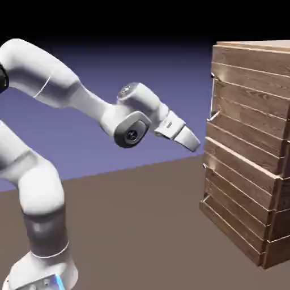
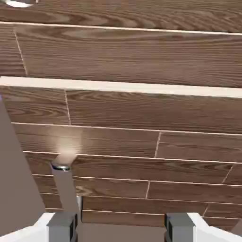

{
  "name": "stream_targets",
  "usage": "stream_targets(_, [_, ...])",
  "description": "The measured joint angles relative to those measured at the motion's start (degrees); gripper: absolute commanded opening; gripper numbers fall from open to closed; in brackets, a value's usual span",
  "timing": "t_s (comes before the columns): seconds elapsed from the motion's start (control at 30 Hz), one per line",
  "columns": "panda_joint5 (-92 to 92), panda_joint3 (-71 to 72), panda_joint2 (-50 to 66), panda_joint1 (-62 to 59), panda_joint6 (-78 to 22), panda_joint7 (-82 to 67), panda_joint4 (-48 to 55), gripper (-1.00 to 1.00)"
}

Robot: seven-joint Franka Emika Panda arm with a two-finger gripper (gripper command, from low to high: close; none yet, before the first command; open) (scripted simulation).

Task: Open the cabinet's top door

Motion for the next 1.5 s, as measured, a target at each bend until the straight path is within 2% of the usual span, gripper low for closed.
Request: stream_targets(1.5, [112.15,47.02,-18.24,-46.44,-9.27,-74.41,20.75,0.0])
